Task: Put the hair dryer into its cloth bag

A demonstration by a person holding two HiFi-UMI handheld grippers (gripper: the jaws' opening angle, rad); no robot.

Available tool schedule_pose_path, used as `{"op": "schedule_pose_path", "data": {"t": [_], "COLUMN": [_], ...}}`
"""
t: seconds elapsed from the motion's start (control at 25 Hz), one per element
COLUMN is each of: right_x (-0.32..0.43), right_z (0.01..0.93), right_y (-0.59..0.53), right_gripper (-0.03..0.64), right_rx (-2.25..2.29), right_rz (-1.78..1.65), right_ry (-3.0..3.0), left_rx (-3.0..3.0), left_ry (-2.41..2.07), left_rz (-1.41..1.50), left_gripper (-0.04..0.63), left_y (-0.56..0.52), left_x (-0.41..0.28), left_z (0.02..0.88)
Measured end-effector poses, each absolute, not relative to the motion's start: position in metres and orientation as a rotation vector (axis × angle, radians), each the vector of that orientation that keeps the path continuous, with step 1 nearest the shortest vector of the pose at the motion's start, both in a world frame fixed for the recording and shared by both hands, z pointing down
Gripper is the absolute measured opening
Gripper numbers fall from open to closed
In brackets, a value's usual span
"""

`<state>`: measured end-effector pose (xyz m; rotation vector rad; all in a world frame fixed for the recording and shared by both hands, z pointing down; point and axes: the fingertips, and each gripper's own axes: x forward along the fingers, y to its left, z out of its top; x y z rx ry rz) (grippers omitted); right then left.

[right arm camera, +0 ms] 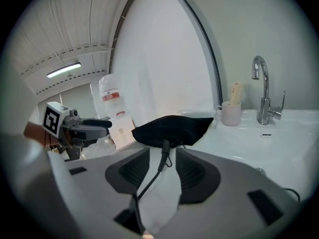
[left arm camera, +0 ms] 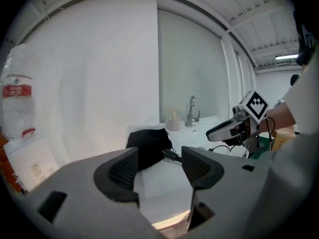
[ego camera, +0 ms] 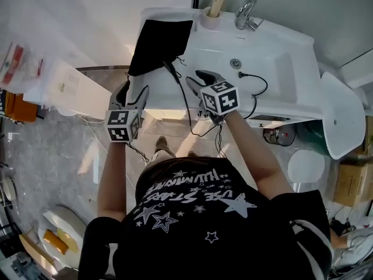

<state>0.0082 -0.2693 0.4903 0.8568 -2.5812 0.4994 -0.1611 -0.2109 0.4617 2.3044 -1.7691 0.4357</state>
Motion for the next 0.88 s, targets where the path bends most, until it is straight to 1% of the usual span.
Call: {"op": "schedule_pose_path", "data": {"t": [0.08,0.16,0.2,0.24,0.28,0.48,0.64,0.88], "right_x": [0.018,0.028,0.034,0.04,0.045,0.062,0.066,0.055], "right_z": [0.486,0.48,0.475,0.47,0.466,0.46,0.465,0.469], "right_y": [-0.262,-0.259,-0.258,-0.259,-0.258,-0.252,-0.246,-0.221], "right_gripper": [0.142,0.086,0.029,0.008,0.008,0.006,0.006,0.006], "right_rx": [0.843,0.868,0.904,0.944,0.973,1.014,1.001,0.924], "right_rz": [0.496,0.476,0.459,0.445,0.439,0.44,0.427,0.374], "right_ry": [-2.597,-2.616,-2.629,-2.644,-2.658,-2.678,-2.662,-2.653], "left_rx": [2.274,2.25,2.24,2.231,2.221,2.179,2.135,2.099], "left_ry": [-1.805,-1.843,-1.859,-1.871,-1.879,-1.916,-1.953,-1.949], "left_rz": [0.414,0.404,0.401,0.394,0.383,0.358,0.343,0.3], "left_gripper": [0.261,0.23,0.207,0.192,0.186,0.078,0.012,0.011], "left_y": [-0.197,-0.184,-0.177,-0.17,-0.164,-0.136,-0.124,-0.101], "left_x": [-0.154,-0.147,-0.144,-0.14,-0.136,-0.126,-0.131,-0.134], "left_z": [0.46,0.458,0.458,0.458,0.458,0.458,0.46,0.466]}}
